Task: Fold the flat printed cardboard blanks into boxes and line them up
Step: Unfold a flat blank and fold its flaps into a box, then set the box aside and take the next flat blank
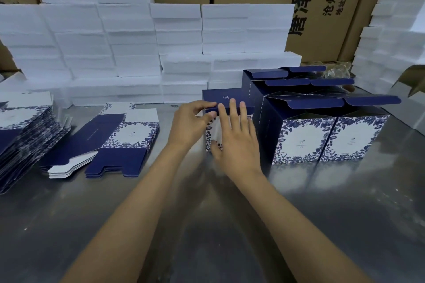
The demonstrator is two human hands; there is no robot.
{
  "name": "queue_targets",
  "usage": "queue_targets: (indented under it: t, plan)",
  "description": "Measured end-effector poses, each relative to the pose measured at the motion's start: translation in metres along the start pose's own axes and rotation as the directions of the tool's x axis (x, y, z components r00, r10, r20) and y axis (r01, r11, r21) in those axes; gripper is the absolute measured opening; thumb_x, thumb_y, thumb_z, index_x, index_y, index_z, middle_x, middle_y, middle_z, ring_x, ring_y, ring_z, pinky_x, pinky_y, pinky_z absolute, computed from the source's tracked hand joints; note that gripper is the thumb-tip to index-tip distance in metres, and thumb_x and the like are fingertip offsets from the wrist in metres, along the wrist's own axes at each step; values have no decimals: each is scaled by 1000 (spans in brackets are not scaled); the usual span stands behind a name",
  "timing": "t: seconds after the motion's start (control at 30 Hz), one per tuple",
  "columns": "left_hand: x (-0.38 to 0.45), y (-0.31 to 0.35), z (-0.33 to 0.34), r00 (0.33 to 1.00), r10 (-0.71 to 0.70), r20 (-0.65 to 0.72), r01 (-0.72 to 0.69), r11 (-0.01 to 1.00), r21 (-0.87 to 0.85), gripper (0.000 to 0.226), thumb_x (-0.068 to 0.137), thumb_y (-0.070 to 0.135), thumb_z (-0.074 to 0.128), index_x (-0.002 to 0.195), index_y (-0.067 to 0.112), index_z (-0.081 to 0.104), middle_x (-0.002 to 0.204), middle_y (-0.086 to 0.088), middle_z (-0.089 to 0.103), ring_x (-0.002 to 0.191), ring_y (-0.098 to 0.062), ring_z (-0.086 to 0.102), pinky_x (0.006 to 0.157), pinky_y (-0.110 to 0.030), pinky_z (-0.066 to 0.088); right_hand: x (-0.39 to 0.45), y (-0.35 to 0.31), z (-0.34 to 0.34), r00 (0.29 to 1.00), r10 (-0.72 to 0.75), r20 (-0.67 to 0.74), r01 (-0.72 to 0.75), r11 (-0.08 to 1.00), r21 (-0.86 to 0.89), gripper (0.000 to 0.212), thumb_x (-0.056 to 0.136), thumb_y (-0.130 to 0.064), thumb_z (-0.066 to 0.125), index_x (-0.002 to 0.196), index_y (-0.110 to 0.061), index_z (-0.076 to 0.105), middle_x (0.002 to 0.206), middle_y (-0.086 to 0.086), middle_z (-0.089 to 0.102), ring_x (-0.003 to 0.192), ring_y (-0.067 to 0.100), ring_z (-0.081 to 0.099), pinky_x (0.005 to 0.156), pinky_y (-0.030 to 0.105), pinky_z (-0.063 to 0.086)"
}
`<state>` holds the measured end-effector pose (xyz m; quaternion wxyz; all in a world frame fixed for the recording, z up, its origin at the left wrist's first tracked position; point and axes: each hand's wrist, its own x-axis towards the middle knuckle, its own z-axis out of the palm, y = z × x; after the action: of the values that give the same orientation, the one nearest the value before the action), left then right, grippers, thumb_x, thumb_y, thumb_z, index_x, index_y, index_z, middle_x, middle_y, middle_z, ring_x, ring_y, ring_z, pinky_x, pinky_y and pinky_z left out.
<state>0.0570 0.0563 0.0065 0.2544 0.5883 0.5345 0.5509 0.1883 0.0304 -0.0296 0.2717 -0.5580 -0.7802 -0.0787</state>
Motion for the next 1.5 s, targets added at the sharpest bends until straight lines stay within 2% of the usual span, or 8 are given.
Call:
queue_targets:
  t: [0.3, 0.7, 0.8, 0.93, 1.03, 1.23, 1.37, 1.5]
  plan:
    - [93, -21, 34, 998, -60, 2, 59, 996, 73, 26, 89, 10, 73, 113, 19, 75, 112, -2, 74, 106, -19, 69, 91, -46, 57, 84, 38, 23, 986, 25, 164, -30, 999, 29, 95, 99, -23, 58, 160, -18, -14, 166, 8, -26, 153, 25, -25, 127, 34, 10]
    - [142, -39, 56, 999, -40, -19, 42, 991, 127, 29, 92, 8, 67, 118, 20, 73, 115, -2, 73, 108, -17, 68, 92, -48, 57, 130, 56, 56, 991, 81, 104, -95, 985, 143, 98, 93, 3, 56, 162, -21, -9, 166, 1, -27, 153, 18, -23, 123, 30, 15]
    - [129, -39, 56, 998, 25, 55, -41, 949, 312, 51, 96, 6, 58, 140, 31, 56, 120, -1, 69, 110, -19, 66, 93, -43, 55, 127, 47, 54, 985, 119, 125, -143, 969, 204, 103, 90, 3, 60, 161, -20, -12, 166, 0, -29, 154, 18, -23, 124, 33, 9]
    - [92, -51, 41, 976, 38, 215, -125, 905, 407, 93, 93, 5, 55, 154, 53, 5, 115, -17, 65, 88, -33, 65, 85, -47, 55, 104, 38, 53, 990, 94, 108, -118, 962, 247, 98, 94, -3, 56, 161, -24, -13, 165, -1, -30, 153, 17, -24, 124, 35, -1]
    - [65, -64, 23, 990, -87, 113, 31, 907, 420, 83, 95, 11, 56, 157, 42, 11, 144, -16, 54, 126, -31, 57, 105, -41, 46, 75, 24, 57, 972, 74, 221, -151, 923, 354, 94, 95, -13, 56, 162, -25, -9, 169, -1, -16, 156, 19, -13, 124, 37, 4]
    - [20, -60, -33, 999, -17, -52, 37, 906, 421, 35, 94, 7, 55, 122, 25, 65, 123, 6, 68, 115, -15, 60, 93, -19, 38, 49, -21, 61, 882, 35, 469, -264, 862, 433, 57, 98, -29, 50, 153, -18, 40, 137, 10, 58, 142, 29, 39, 117, 40, 32]
    - [-8, -55, -83, 958, 23, -285, 134, 844, 519, 30, 93, 13, 56, 118, 25, 66, 109, -2, 72, 95, -25, 63, 98, -42, 43, 42, -75, 62, 838, -60, 543, -259, 832, 491, 51, 99, -35, 49, 147, -17, 50, 137, 7, 60, 141, 26, 40, 117, 37, 29]
    - [-31, -73, -121, 913, -69, -402, 326, 714, 619, 40, 93, 24, 58, 133, 23, 56, 140, -5, 55, 133, -31, 43, 109, -56, 27, 39, -125, 72, 826, -65, 559, -226, 871, 436, 41, 100, -27, 40, 130, -9, 62, 141, 11, 51, 143, 27, 33, 122, 43, 18]
